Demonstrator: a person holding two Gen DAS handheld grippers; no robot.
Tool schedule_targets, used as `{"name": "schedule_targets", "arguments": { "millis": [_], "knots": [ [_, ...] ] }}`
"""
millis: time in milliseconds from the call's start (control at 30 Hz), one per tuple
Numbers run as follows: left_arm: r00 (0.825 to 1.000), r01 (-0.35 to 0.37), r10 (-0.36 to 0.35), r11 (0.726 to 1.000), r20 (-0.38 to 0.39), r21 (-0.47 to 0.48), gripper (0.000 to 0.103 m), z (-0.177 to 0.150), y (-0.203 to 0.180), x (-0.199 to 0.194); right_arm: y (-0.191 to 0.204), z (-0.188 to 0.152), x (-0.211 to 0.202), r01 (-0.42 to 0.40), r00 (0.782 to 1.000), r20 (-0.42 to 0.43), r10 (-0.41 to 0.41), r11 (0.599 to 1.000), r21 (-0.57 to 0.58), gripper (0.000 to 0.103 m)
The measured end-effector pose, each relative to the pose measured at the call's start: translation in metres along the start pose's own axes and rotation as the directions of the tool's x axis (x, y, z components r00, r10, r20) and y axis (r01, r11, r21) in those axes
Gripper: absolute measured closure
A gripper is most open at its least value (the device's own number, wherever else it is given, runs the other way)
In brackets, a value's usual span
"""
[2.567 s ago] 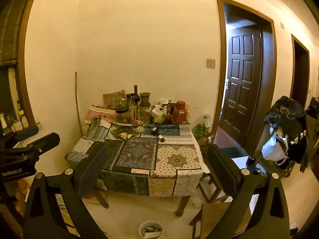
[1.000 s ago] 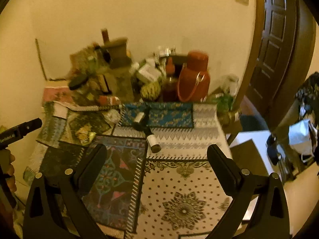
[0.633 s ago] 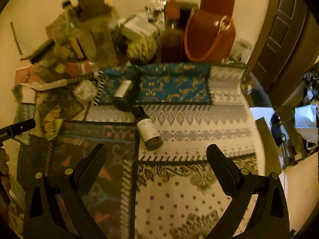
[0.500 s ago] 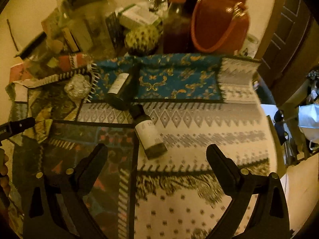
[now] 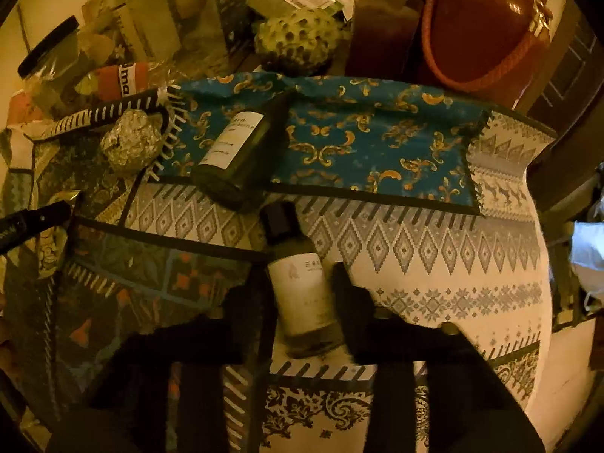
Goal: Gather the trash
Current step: 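Grasp the snack wrapper with the left tool while the right tool grasps the small glass bottle, then lift the wrapper and bottle and carry them down over the wastebasket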
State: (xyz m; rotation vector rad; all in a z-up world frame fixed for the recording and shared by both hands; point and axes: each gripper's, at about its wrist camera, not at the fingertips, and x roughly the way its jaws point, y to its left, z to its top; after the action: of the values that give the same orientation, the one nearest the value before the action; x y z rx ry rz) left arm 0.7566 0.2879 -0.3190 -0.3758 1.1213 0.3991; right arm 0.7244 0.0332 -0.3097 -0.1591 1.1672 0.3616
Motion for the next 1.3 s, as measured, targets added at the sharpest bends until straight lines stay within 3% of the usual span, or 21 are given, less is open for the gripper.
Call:
{"name": "schedule_targets", "arguments": {
  "millis": [33, 100, 133, 233, 500, 700, 1033, 1300],
  "knots": [
    [1.000, -0.004, 0.004, 1.000, 0.006, 0.025, 0.051, -0.002, -0.005, 0.000, 0.000, -0.002, -0.001, -0.010, 1.000, -0.003, 0.010, 1.000, 0.012, 0.077],
    [1.000, 0.029, -0.029, 0.998, -0.002, 0.047, 0.075, -0.003, -0.007, -0.002, -0.001, -0.008, -0.004, -0.020, 1.000, -0.004, 0.021, 0.999, 0.029, 0.077],
    [0.998, 0.065, -0.065, 0.997, -0.014, 0.051, 0.080, -0.002, -0.009, -0.004, -0.002, -0.012, -0.007, -0.028, 1.000, -0.005, 0.028, 0.999, 0.037, 0.077],
    [0.997, 0.074, -0.074, 0.993, -0.003, 0.090, 0.087, -0.006, -0.014, -0.016, -0.007, -0.023, -0.020, -0.064, 0.998, 0.003, 0.064, 0.996, 0.067, 0.077],
    [0.986, 0.129, -0.144, 0.976, 0.078, 0.177, 0.090, -0.023, -0.030, -0.085, -0.030, -0.042, -0.085, -0.121, 0.989, 0.093, 0.112, 0.987, 0.104, 0.077],
    [0.963, 0.137, -0.186, 0.961, 0.193, 0.241, 0.090, -0.038, -0.063, -0.158, -0.045, -0.049, -0.143, -0.131, 0.973, 0.204, 0.110, 0.988, 0.088, 0.077],
    [0.895, 0.182, -0.274, 0.944, 0.351, 0.274, 0.090, -0.109, -0.099, -0.271, -0.064, -0.097, -0.247, -0.139, 0.911, 0.392, 0.126, 0.990, 0.005, 0.077],
    [0.842, 0.166, -0.289, 0.942, 0.454, 0.292, 0.090, -0.179, -0.101, -0.347, -0.069, -0.137, -0.307, -0.169, 0.858, 0.483, 0.176, 0.984, -0.058, 0.077]
  ]
}}
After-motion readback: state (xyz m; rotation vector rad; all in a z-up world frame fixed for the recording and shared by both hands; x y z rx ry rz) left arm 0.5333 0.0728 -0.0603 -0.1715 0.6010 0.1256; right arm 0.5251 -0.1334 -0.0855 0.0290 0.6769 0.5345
